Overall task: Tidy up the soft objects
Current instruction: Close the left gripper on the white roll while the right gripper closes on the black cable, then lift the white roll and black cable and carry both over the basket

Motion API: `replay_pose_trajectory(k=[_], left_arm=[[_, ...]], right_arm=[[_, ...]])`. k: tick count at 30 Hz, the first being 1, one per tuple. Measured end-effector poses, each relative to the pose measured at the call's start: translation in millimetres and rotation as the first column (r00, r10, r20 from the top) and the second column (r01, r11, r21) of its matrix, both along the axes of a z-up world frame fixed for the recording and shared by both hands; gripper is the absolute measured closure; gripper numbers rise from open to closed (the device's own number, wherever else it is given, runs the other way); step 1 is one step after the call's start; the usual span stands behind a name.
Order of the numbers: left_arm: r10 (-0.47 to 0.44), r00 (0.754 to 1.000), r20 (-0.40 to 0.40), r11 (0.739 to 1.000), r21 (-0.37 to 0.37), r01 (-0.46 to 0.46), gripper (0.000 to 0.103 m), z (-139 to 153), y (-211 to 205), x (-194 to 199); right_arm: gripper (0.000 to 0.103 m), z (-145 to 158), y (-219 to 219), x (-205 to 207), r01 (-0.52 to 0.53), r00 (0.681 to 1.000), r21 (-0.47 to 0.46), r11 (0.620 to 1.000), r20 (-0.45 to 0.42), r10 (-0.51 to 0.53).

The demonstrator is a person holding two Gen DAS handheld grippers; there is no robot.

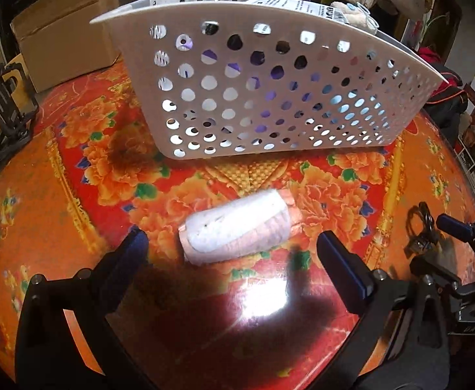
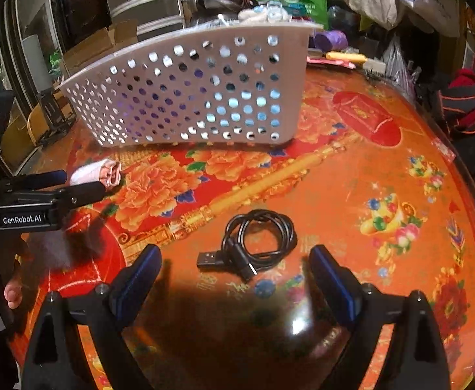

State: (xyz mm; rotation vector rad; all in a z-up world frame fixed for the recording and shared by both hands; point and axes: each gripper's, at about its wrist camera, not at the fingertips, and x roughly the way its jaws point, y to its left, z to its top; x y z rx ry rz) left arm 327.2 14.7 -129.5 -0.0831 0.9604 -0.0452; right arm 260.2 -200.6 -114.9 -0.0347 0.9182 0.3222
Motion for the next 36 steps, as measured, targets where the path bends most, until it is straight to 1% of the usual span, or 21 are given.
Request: replay_pose_trajectory(k=[3,6,11,16,17,18,20,21,23,24,29,32,36], left_arm=[[0.019,1.0,0.006,1.0,0.001,-0.019,0.0,-1.9,4.5,3.6],[0.014,1.0,-0.012,1.0,-0.016,-0.015,0.001,-6.6,5.9,7.9],[0.005,1.0,-0.014,1.0,0.026,-0.005,0.001,-10.9,2.1,10.4],[-0.001,1.0,-0.009,1.0,0.029,0.002,0.001,-12.0,-1.4,8.6],[-0.002,1.0,-0.006,1.0,0.025,0.002,0.002,-11.8,-1.2,8.8],[-0.001,1.0,-0.003,1.0,0.029,0.001,0.003,-11.5,-1.2,8.3],[0.002,1.0,0.008,0.999,0.054,-0.003,0.01,-10.8,-3.0,7.5],[-0.002,1.0,0.013,0.999,0.054,0.001,0.013,-9.6,-5.1,3.9],[-0.014,0.999,0.028,0.998,0.054,0.012,0.028,-7.8,-7.2,1.3],[-0.018,0.999,0.036,0.998,0.055,0.016,0.031,-6.7,-8.2,-0.1],[-0.021,0.999,0.049,0.998,0.062,0.018,0.033,-5.0,-9.8,-5.9],[-0.026,0.997,0.076,0.997,0.074,0.02,0.033,-1.0,-11.1,-12.8],[-0.026,0.996,0.08,0.998,0.065,0.021,0.033,1.8,-12.7,-17.6]], right_arm=[[0.011,-2.2,-0.7,1.5,0.004,1.0,-0.001,1.0,-0.013,-0.004],[0.011,-2.8,0.1,3.2,0.008,1.0,-0.013,1.0,-0.013,-0.008],[0.011,-3.9,-2.3,7.8,0.03,0.999,-0.029,0.999,-0.015,-0.031],[0.024,-5.2,2.9,9.0,0.048,0.999,-0.095,0.994,-0.004,-0.049],[0.026,-5.5,4.3,8.6,0.046,0.999,-0.104,0.994,-0.002,-0.046],[0.031,-5.0,5.4,7.6,0.039,0.999,-0.103,0.994,0.002,-0.039],[0.036,-4.1,5.0,6.6,0.046,0.999,-0.101,0.994,0.009,-0.045],[0.038,-3.7,4.5,6.3,0.049,0.999,-0.099,0.994,0.011,-0.049],[0.038,-3.0,4.3,6.2,0.053,0.999,-0.098,0.994,0.013,-0.052],[0.039,-2.8,4.6,6.3,0.054,0.999,-0.1,0.994,0.013,-0.053],[0.041,-1.6,1.3,6.5,0.062,0.998,-0.08,0.995,0.014,-0.061],[0.042,-0.6,-0.6,5.8,0.067,0.998,-0.058,0.996,0.013,-0.067],[0.043,0.9,-1.9,3.3,0.065,0.998,-0.031,0.997,0.013,-0.064]])
